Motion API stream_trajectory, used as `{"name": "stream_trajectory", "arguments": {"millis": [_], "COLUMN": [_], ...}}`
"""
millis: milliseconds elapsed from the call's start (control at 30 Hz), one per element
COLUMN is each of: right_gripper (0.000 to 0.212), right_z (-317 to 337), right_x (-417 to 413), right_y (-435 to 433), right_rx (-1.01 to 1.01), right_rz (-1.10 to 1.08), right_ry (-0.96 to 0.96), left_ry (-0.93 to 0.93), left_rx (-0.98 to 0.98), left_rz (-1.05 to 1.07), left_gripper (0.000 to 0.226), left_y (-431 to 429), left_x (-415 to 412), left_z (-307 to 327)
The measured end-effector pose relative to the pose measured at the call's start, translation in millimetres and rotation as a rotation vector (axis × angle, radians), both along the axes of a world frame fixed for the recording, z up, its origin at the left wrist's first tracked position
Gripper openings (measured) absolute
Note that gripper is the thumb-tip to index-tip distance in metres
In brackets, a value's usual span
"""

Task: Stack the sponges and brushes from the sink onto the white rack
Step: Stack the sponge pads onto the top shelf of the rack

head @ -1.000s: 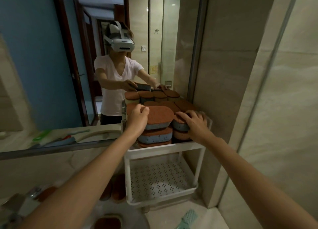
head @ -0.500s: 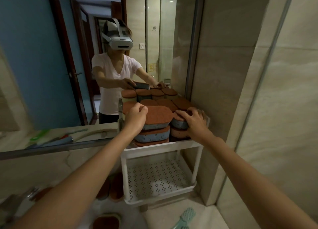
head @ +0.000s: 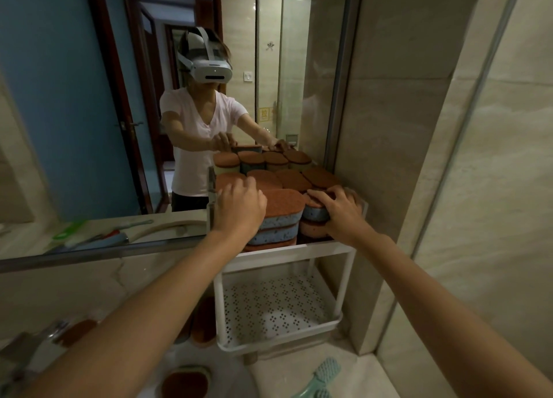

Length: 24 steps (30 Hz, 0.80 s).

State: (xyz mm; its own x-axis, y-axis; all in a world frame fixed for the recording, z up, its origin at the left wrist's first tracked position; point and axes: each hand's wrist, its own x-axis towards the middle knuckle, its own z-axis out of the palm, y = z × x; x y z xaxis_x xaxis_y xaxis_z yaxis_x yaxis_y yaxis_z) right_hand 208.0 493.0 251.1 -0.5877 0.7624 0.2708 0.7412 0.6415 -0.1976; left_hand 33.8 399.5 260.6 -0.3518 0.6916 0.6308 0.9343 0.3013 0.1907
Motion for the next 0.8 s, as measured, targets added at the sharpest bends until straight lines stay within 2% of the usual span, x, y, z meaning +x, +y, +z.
{"name": "stream_trajectory", "arguments": {"millis": [67,100,200,267,400,467,567,800], "right_gripper": [0.075,0.076,0.077,0.077,0.075,0.073,0.072,0.071], "right_z": [0,0,-1,-1,-1,0,0,-1], "right_x": [0,0,0,1,2,2,1,0], "right_y": [-2,-3,-4,-5,-7,-7,-7,-7], "right_rx": [0.012,0.024,0.055,0.054,0.052,0.05,0.055,0.065], "right_rz": [-0.002,-0.006,-0.02,-0.021,-0.015,-0.014,-0.017,-0.03], "right_ry": [0.003,0.001,-0.017,-0.028,-0.016,-0.011,-0.016,-0.013], "left_ry": [0.252,0.314,0.318,0.351,0.412,0.408,0.5,0.563], "left_rx": [0.068,0.029,-0.296,-0.39,-0.353,-0.287,-0.195,-0.158], "left_rz": [-0.101,-0.178,-0.276,-0.249,-0.242,-0.269,-0.293,-0.165], "left_gripper": [0.038,0.044,0.064,0.067,0.065,0.063,0.062,0.059], "left_y": [0,0,1,2,2,4,3,5], "left_x": [2,4,8,5,4,3,0,-1], "left_z": [1,1,-3,-5,-2,-5,-4,-28]}}
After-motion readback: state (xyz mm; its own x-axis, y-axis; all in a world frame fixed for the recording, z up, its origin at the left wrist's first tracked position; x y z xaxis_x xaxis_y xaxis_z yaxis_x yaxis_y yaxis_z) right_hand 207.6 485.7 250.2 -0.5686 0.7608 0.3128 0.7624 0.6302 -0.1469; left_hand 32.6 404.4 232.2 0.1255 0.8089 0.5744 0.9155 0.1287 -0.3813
